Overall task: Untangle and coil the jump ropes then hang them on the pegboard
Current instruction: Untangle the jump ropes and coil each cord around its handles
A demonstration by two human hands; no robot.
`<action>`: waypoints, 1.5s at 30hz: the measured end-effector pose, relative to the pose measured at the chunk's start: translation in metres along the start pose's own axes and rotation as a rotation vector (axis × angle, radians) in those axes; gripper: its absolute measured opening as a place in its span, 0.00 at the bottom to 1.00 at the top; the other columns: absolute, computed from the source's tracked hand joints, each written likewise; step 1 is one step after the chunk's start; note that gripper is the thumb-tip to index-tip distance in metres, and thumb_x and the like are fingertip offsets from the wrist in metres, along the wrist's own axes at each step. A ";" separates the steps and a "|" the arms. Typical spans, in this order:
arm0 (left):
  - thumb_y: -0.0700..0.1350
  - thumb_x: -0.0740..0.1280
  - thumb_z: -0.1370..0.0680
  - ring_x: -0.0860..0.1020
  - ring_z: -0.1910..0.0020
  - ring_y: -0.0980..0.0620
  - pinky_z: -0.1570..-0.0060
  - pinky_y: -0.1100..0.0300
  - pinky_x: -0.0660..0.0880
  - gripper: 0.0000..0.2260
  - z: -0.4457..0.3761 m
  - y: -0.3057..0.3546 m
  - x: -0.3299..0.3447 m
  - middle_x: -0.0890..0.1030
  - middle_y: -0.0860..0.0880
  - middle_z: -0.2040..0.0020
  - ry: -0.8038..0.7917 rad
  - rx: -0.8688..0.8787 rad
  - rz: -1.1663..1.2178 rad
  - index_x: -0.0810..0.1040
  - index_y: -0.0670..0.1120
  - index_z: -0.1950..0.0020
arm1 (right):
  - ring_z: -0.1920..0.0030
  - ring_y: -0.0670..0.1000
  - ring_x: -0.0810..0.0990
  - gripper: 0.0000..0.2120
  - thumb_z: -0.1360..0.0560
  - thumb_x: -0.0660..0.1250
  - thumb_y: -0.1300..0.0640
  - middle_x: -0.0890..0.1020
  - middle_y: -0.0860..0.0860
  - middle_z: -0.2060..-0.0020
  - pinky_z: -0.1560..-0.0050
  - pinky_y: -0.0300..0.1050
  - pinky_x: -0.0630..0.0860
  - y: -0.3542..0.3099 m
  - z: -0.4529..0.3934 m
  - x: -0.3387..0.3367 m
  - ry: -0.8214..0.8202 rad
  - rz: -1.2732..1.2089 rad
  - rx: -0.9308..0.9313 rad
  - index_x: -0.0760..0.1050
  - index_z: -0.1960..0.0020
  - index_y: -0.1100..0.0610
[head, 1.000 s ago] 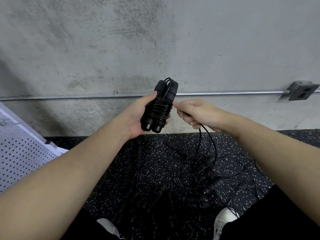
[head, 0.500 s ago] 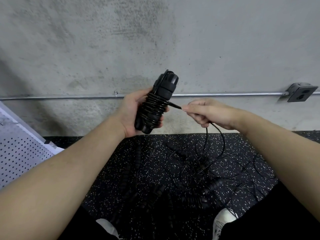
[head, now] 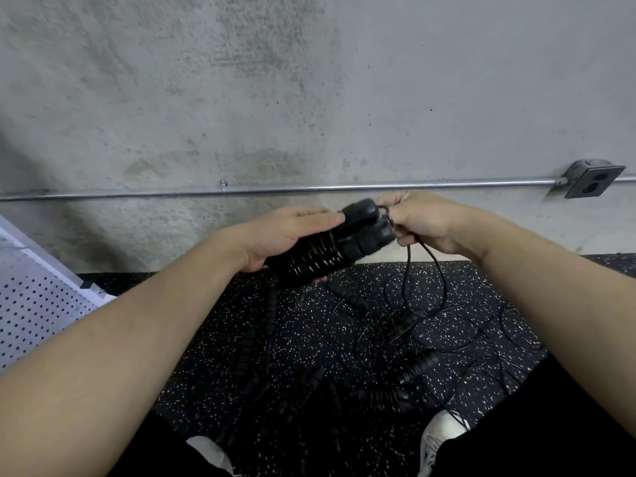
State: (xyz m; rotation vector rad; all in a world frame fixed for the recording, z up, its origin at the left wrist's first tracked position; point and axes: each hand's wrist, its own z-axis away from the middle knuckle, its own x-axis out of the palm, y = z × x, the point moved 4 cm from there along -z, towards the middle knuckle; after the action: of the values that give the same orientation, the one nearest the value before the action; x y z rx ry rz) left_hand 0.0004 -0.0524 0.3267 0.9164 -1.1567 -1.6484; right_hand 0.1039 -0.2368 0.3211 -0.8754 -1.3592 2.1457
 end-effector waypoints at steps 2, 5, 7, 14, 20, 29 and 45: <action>0.58 0.71 0.28 0.84 0.61 0.49 0.61 0.57 0.82 0.15 -0.003 -0.001 0.004 0.86 0.49 0.58 0.009 -0.036 -0.195 0.82 0.51 0.47 | 0.71 0.47 0.64 0.11 0.27 0.74 0.59 0.71 0.50 0.71 0.71 0.40 0.59 0.000 0.002 0.005 -0.029 0.067 0.020 0.77 0.66 0.52; 0.56 0.71 0.23 0.81 0.58 0.60 0.56 0.63 0.76 0.07 -0.007 -0.001 0.015 0.84 0.59 0.56 -0.038 -0.030 -0.558 0.80 0.56 0.49 | 0.73 0.44 0.65 0.15 0.40 0.80 0.44 0.72 0.46 0.74 0.70 0.40 0.59 -0.001 0.005 0.018 -0.047 0.155 0.051 0.77 0.66 0.52; 0.57 0.72 0.22 0.82 0.50 0.59 0.49 0.60 0.79 0.10 -0.011 -0.005 0.018 0.83 0.56 0.48 -0.045 -0.053 -0.688 0.75 0.57 0.45 | 0.74 0.43 0.64 0.16 0.39 0.80 0.43 0.70 0.45 0.75 0.69 0.41 0.60 -0.002 0.003 0.023 -0.024 0.201 0.031 0.78 0.66 0.51; 0.65 0.76 0.30 0.82 0.54 0.54 0.52 0.55 0.77 0.20 -0.018 -0.021 0.015 0.85 0.54 0.53 -0.004 -0.169 -0.892 0.80 0.53 0.46 | 0.78 0.41 0.65 0.16 0.23 0.70 0.45 0.68 0.41 0.80 0.74 0.35 0.61 -0.014 0.006 0.036 -0.009 0.390 -0.074 0.84 0.63 0.54; 0.68 0.73 0.30 0.77 0.66 0.55 0.67 0.58 0.68 0.21 -0.025 -0.028 0.007 0.78 0.54 0.67 0.262 -0.172 -0.966 0.78 0.51 0.63 | 0.76 0.43 0.66 0.22 0.19 0.65 0.43 0.70 0.43 0.77 0.70 0.38 0.63 -0.017 0.005 0.038 0.059 0.498 -0.091 0.78 0.69 0.51; 0.65 0.67 0.23 0.81 0.53 0.55 0.51 0.55 0.78 0.16 -0.029 -0.027 -0.003 0.82 0.59 0.51 0.521 -0.053 -0.713 0.76 0.60 0.39 | 0.74 0.37 0.71 0.15 0.15 0.57 0.56 0.76 0.45 0.67 0.70 0.29 0.66 -0.031 0.009 0.056 0.090 0.596 -0.202 0.80 0.38 0.58; 0.48 0.74 0.23 0.82 0.63 0.46 0.68 0.57 0.79 0.14 -0.024 -0.032 0.000 0.84 0.43 0.58 0.423 -0.122 0.339 0.79 0.45 0.40 | 0.75 0.47 0.70 0.07 0.18 0.66 0.53 0.74 0.49 0.74 0.59 0.50 0.77 -0.019 0.014 0.032 -0.034 0.217 -0.143 0.74 0.54 0.51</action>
State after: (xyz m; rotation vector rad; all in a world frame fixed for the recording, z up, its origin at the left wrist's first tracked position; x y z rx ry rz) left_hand 0.0142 -0.0542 0.2890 0.8818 -0.8546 -1.1673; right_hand 0.0719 -0.2162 0.3344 -1.0905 -1.5112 2.2535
